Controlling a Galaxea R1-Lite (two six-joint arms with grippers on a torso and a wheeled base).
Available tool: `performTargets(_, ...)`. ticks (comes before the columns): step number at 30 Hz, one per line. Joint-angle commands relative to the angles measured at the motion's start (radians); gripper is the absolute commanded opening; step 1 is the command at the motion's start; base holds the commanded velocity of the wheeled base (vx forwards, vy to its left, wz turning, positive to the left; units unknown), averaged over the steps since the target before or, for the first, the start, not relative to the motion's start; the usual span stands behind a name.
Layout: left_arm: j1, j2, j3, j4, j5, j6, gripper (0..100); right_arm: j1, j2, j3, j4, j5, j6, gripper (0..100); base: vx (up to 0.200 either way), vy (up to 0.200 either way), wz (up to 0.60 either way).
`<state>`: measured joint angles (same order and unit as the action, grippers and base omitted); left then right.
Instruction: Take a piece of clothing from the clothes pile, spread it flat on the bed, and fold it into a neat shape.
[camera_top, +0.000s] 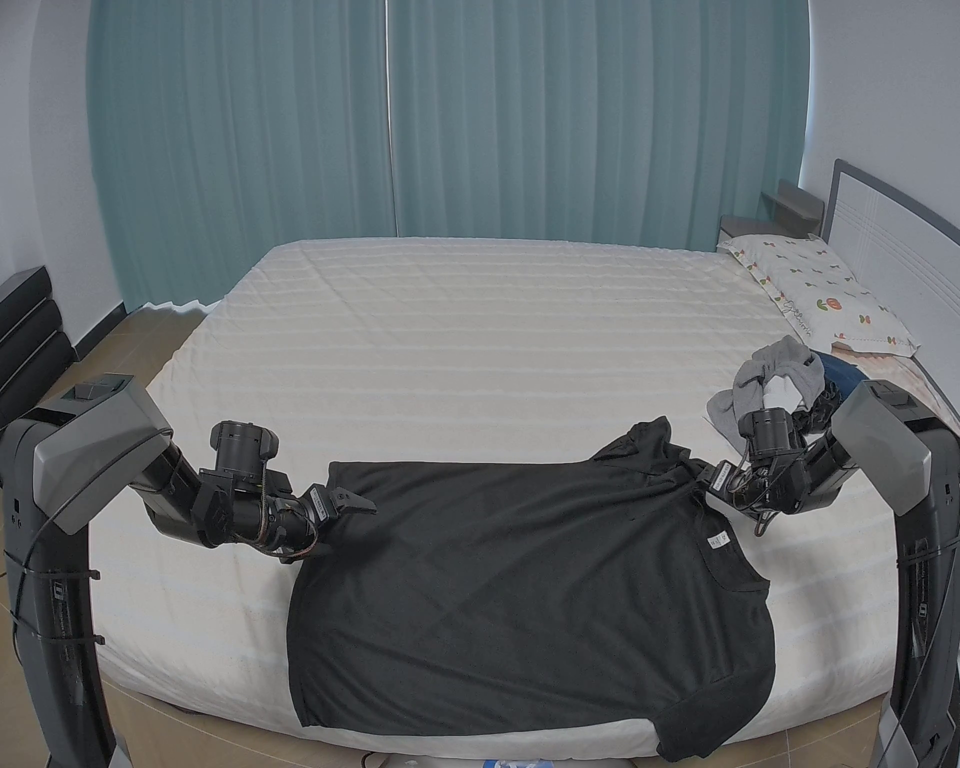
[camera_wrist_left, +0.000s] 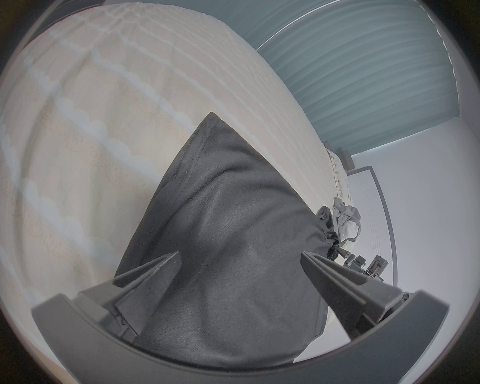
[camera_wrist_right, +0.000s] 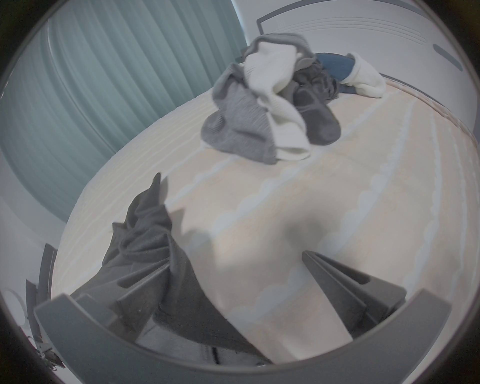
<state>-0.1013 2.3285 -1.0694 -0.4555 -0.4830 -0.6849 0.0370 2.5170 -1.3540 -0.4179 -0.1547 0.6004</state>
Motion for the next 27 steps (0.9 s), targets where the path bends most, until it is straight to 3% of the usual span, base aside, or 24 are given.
performTargets(1,0.0,0.002,0.0,0.0,0.0,-0.001,100,-0.031,-0.024,0.004,0.002,-0.002,-0.002,100,0.0,0.0,0.0)
performTargets(20,0.0,0.002,-0.001,0.0,0.0,-0.001,100,-0.138,-0.084,0.035,-0.007,0.001,-0.094,100,0.0,0.0,0.0)
performTargets(23,0.0,0.002,-0.001,0.0,0.0,-0.001,100,-0.138,-0.092,0.036,-0.01,0.023,-0.083,100,0.0,0.0,0.0)
performTargets(27,0.0,0.002,-0.001,0.0,0.0,-0.001,100,-0.135,-0.149,0.093,-0.01,0.156,-0.065,100,0.0,0.0,0.0)
